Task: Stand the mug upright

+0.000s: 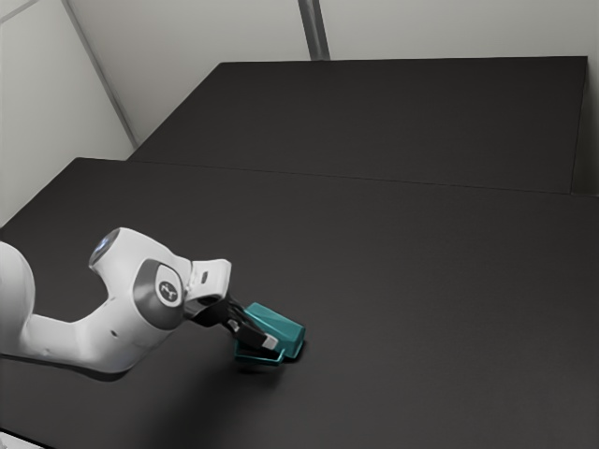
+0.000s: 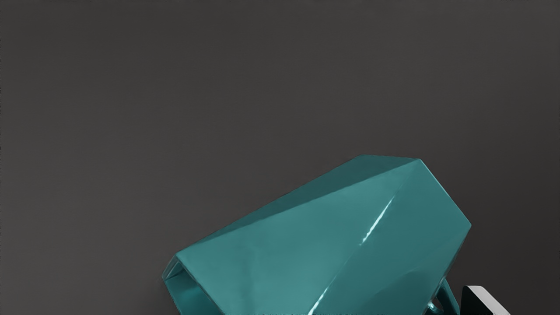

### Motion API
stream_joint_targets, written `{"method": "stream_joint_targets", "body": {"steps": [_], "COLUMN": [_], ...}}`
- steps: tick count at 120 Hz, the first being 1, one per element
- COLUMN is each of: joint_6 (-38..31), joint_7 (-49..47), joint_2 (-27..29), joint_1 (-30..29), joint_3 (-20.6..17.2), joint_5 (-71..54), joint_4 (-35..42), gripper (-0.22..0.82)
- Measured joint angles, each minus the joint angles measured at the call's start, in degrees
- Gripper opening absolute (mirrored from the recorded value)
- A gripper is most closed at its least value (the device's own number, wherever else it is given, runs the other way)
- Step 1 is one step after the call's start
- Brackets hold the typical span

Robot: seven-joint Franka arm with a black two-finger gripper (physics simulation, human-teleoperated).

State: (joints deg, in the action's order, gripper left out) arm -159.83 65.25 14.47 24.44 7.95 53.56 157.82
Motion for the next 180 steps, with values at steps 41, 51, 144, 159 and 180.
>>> {"method": "stream_joint_targets", "body": {"steps": [41, 51, 144, 159, 180], "joint_6": [-1.0, -1.3, -1.9, 0.3, 10.5], "joint_7": [0.2, 0.2, 0.1, 0.1, -4.4], "joint_2": [-0.3, -0.9, -1.1, -5.1, -8.7], "joint_1": [0.1, 0.5, 0.7, 0.7, -0.2], "joint_3": [-2.0, -2.3, -2.1, 2.7, 6.5], "joint_5": [0.1, 0.1, -0.6, -6.0, -19.7], "joint_4": [-2.7, -4.0, -7.7, -15.6, -25.4], "gripper": [0.17, 0.12, -0.18, -0.18, -0.18]}}
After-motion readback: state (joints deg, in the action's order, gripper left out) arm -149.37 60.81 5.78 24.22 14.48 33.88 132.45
